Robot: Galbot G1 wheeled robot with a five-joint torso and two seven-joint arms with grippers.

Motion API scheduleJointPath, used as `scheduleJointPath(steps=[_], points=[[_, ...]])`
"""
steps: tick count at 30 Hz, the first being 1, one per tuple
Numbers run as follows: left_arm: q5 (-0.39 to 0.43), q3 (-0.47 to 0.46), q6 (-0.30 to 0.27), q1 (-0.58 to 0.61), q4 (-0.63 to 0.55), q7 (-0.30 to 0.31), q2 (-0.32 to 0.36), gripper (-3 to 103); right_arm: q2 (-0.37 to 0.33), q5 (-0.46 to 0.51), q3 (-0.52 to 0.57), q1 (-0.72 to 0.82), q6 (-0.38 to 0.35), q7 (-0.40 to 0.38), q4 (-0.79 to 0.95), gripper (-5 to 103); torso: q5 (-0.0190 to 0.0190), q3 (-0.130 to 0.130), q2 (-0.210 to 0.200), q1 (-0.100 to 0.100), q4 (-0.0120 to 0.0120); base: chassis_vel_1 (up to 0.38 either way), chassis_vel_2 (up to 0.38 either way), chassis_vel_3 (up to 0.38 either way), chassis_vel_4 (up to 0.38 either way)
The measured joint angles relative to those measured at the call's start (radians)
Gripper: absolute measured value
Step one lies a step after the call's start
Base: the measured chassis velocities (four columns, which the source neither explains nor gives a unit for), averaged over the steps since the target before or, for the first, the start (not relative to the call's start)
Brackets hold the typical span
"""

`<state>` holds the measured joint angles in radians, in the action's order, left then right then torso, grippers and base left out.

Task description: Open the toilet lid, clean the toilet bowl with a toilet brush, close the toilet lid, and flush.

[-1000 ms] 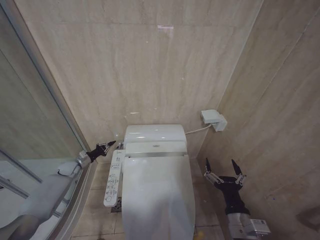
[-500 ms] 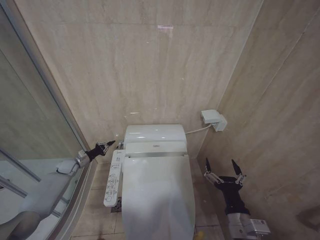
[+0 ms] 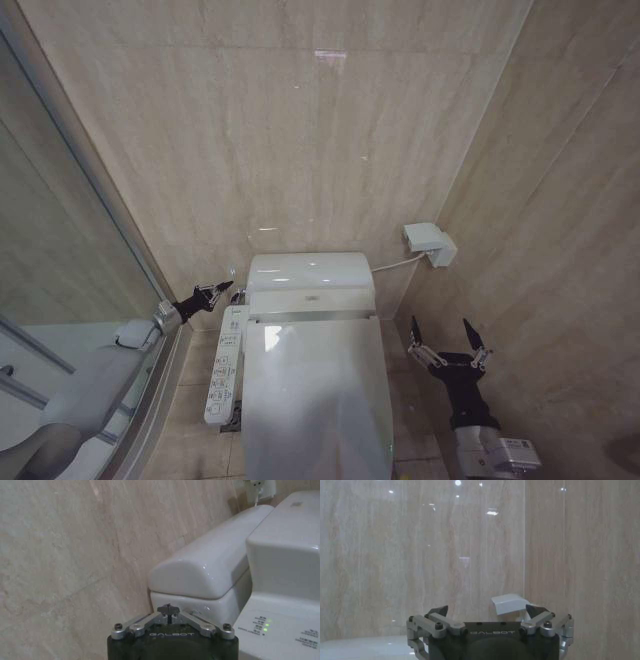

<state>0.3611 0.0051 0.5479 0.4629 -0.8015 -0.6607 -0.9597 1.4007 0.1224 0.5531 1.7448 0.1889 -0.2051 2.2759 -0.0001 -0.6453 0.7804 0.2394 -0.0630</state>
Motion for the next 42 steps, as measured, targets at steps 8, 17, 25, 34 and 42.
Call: scheduleJointPath(steps=[8,17,25,34,42], points=[[-0.038,0.003,0.049,-0.029,0.050,-0.061,-0.030,0,0.000,0.000,0.000,0.000,0.000,0.000,0.000,100,0.0001,0.000,0.000,-0.001,0.0000,0.000,0.000,0.000,0.000],[-0.065,0.003,0.073,-0.065,0.126,-0.096,-0.060,0,0.000,0.000,0.000,0.000,0.000,0.000,0.000,100,0.0002,0.000,0.000,0.000,0.0001,0.000,0.000,0.000,0.000],[-0.076,0.001,0.074,-0.075,0.161,-0.142,-0.061,0,0.000,0.000,0.000,0.000,0.000,0.000,0.000,100,0.0003,0.000,0.000,-0.001,0.0002,0.000,0.000,0.000,0.000],[-0.090,-0.004,0.077,-0.078,0.204,-0.180,-0.061,0,0.000,0.000,0.000,0.000,0.000,0.000,0.000,100,0.0004,0.000,0.000,-0.001,0.0005,0.000,0.000,0.000,0.000],[-0.094,-0.002,0.076,-0.069,0.210,-0.185,-0.062,0,0.000,0.000,0.000,0.000,0.000,0.000,0.000,100,0.0000,0.000,0.000,0.000,0.0000,0.000,0.000,0.000,0.000]])
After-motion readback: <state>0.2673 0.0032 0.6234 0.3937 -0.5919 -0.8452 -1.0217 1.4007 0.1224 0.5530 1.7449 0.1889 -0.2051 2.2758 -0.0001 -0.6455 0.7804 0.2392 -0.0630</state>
